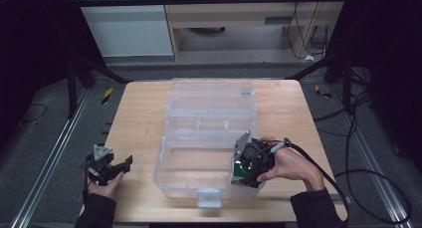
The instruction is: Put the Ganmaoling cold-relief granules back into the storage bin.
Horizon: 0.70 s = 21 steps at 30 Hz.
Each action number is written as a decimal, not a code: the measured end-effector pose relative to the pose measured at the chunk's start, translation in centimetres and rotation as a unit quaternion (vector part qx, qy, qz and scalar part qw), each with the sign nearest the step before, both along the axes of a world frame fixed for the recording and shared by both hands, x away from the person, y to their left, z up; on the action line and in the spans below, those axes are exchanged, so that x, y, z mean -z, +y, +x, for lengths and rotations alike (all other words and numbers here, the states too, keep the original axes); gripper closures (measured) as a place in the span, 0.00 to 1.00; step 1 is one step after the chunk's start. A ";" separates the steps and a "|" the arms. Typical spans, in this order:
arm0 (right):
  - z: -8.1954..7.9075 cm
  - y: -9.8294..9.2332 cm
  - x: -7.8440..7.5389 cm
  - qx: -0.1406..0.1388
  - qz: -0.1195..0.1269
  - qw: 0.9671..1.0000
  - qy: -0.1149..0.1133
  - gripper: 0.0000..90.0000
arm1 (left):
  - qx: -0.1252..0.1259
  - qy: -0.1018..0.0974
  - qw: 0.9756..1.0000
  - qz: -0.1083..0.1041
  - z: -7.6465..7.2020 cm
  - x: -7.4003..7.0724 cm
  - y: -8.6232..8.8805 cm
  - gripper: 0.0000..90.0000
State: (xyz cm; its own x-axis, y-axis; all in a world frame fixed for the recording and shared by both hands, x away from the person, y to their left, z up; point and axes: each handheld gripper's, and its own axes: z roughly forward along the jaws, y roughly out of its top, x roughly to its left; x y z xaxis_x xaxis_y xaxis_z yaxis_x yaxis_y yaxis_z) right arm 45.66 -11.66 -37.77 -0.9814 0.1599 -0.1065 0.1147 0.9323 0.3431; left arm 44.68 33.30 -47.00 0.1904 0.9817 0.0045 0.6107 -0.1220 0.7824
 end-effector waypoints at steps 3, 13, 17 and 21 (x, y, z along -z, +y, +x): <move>0.0 0.1 0.4 -0.007 -0.005 1.000 -0.005 0.17 | -0.001 0.001 1.000 -0.001 0.0 0.0 0.0 0.30; 0.2 0.0 1.7 0.003 0.008 1.000 0.005 0.17 | -0.001 0.001 1.000 0.000 0.0 0.0 0.0 0.30; 0.3 0.1 1.9 0.003 0.005 1.000 0.006 0.17 | -0.001 -0.001 1.000 -0.001 0.0 0.0 0.0 0.30; 0.4 0.4 2.6 0.000 -0.001 1.000 0.002 0.17 | -0.001 0.000 1.000 0.001 0.0 0.0 0.0 0.30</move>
State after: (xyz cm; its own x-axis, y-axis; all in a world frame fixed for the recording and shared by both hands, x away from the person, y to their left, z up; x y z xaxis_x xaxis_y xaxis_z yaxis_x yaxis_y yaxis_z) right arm 46.03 -11.30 -40.40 -0.9819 0.1597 -0.1021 0.1164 0.9330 0.3406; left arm 44.67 33.28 -47.00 0.1893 0.9819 0.0058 0.6113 -0.1224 0.7819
